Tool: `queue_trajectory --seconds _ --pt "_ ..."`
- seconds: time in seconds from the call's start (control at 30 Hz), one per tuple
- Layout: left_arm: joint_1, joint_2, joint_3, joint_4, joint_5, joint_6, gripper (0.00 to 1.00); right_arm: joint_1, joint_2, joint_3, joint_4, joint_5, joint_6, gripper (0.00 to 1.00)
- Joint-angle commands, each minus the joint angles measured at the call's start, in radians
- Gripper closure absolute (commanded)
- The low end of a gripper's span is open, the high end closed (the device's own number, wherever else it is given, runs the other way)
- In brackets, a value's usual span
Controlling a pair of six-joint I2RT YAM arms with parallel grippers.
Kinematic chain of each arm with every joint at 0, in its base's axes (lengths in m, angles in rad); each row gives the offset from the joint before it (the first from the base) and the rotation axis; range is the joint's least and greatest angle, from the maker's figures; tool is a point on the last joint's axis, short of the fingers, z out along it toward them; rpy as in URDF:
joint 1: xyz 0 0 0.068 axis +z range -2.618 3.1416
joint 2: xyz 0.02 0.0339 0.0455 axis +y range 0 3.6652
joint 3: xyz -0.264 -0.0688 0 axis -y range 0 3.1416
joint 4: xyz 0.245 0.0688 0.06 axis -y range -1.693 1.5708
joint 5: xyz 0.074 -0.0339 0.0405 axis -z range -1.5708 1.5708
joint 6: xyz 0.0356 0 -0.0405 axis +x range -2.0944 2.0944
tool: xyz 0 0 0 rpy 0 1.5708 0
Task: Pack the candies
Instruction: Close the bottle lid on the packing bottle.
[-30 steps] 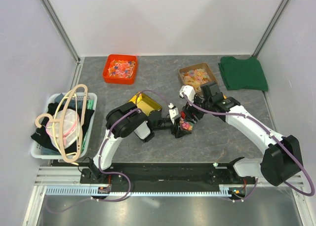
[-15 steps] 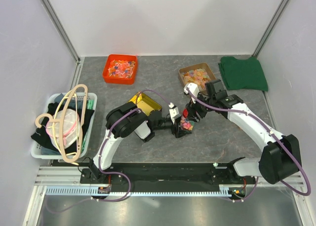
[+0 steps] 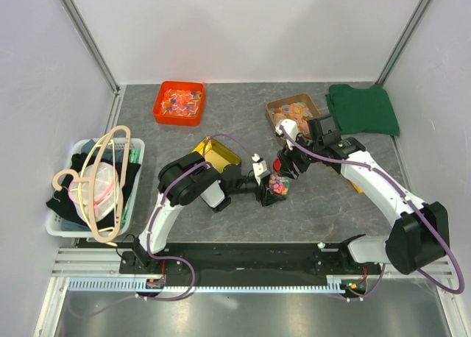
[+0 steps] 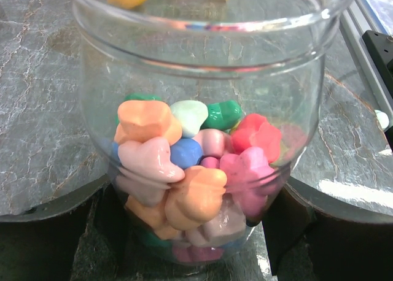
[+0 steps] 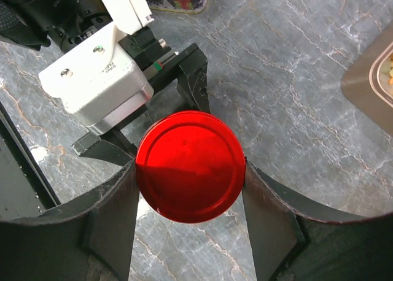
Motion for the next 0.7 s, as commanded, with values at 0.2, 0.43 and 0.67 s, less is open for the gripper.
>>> queue_trajectory --seconds 0.2,0.43,0.67 --pt "-0.008 0.035 -0.006 0.267 0.019 0.024 0.83 -0.009 -0.051 -0.096 0.055 0.008 0.009 0.61" --pt "-0.008 0.037 -0.006 0.267 0.015 0.027 0.82 -0.009 -0.055 -0.03 -0.029 -0.03 -0.007 0.59" --pt "-0.008 0.037 -0.006 0.267 0.014 0.03 0.83 -0.011 -0.032 0.027 -0.089 -0.081 -0.021 0.59"
